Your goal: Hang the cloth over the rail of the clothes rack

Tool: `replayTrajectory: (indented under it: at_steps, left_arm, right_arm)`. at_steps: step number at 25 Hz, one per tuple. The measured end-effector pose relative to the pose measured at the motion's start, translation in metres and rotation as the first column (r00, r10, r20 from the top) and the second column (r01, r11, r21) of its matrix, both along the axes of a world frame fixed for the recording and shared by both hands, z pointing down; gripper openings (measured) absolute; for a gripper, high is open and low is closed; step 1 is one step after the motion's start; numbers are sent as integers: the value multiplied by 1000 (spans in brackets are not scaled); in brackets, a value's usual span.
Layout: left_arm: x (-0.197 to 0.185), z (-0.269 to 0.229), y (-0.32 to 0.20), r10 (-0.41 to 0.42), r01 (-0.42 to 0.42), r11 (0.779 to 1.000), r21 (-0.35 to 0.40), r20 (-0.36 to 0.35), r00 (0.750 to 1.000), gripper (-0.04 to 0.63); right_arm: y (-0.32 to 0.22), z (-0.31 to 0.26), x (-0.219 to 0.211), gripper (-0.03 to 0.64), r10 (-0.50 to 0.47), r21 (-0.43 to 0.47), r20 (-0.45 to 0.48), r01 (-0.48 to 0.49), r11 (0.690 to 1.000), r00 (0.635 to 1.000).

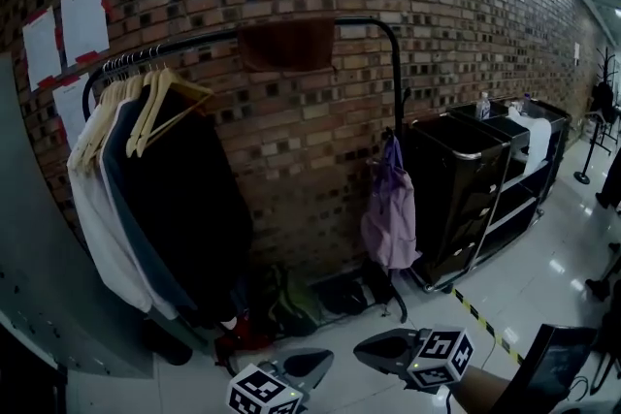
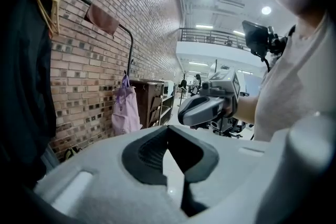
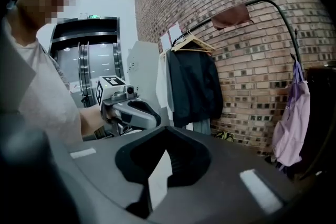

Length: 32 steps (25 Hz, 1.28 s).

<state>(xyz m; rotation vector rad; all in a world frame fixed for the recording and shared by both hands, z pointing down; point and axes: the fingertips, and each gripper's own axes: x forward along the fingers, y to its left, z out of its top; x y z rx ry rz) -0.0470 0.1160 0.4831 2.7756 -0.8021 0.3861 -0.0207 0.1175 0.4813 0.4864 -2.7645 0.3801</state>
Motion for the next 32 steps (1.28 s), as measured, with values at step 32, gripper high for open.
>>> replayTrajectory:
  at_steps: [32]
  left_arm:
    - [91, -35, 143, -25, 20, 997, 80, 56, 998, 2]
  right_arm:
    - [146, -38, 83, 2, -66, 116, 70, 58, 992, 995]
